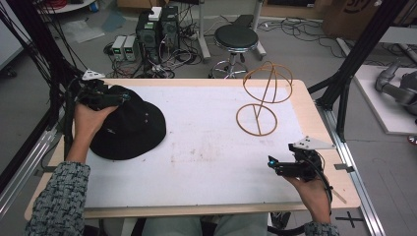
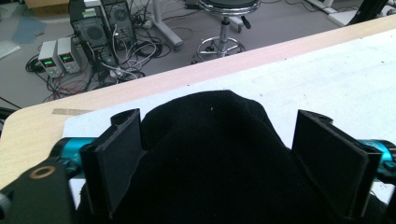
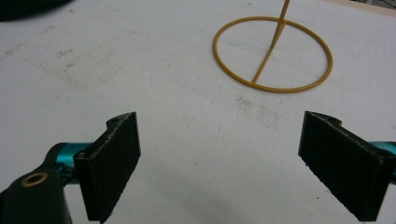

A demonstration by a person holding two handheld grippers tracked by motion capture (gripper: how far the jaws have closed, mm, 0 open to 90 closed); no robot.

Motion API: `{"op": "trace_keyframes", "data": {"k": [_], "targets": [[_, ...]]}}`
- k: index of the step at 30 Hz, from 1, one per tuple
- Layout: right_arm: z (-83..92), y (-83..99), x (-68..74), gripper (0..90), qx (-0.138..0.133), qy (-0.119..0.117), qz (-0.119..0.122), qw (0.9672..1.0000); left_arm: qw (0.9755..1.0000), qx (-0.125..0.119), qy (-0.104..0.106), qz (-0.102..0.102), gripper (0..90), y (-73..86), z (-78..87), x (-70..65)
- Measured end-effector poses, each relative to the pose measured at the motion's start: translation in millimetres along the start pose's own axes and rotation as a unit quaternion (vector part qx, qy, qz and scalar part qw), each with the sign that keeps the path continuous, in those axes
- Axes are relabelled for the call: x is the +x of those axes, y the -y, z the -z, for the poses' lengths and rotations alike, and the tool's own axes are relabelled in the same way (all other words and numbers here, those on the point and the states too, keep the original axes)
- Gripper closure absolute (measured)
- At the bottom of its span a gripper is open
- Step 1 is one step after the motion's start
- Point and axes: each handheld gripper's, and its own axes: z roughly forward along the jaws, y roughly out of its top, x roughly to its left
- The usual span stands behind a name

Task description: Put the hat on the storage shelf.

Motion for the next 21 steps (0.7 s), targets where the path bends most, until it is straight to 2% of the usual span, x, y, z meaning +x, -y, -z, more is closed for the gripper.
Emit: {"op": "trace_keyframes", "data": {"k": [2, 3, 5, 8, 10, 14, 16, 18, 21], "targets": [[0.1, -0.4, 0.0, 12.5, -0.002, 0.0, 0.001, 1.0, 1.0, 0.003, -0.001, -0.003, 22.1, 0.7, 0.1, 0.0], [0.0, -0.7, 0.2, 12.5, -0.001, -0.001, 0.0, 1.0, 1.0, 0.003, 0.001, -0.001, 26.7, 1.1, -0.1, 0.1], [-0.3, -0.7, 0.1, 12.5, -0.001, -0.001, 0.001, 1.0, 1.0, 0.007, 0.005, -0.001, 28.8, 2.1, -0.1, 1.0], [-2.0, -1.0, 0.3, 12.5, -0.001, -0.002, 0.002, 1.0, 0.9999, 0.013, 0.007, 0.003, 37.9, 3.3, -0.2, 2.0], [-2.0, -1.2, 0.4, 12.5, 0.0, -0.001, 0.002, 1.0, 0.9998, 0.017, 0.01, 0.008, 40.2, 3.9, -0.3, 2.3], [-1.9, -2.3, 0.5, 12.5, -0.001, -0.003, 0.003, 1.0, 0.9996, 0.024, 0.014, 0.007, 55.0, 5.7, 0.1, 3.0], [-2.1, -2.5, 0.3, 12.5, -0.002, -0.003, 0.004, 1.0, 0.9996, 0.026, 0.008, 0.006, 63.4, 6.8, 1.3, 3.2], [-2.5, -2.7, 0.3, 12.6, -0.002, -0.003, 0.005, 1.0, 0.9996, 0.025, 0.011, 0.011, 68.6, 7.1, 2.2, 3.7], [-3.1, -3.3, 0.6, 12.5, -0.002, -0.002, 0.004, 1.0, 0.9996, 0.024, 0.013, 0.003, 78.7, 5.7, 4.3, 1.1]]}}
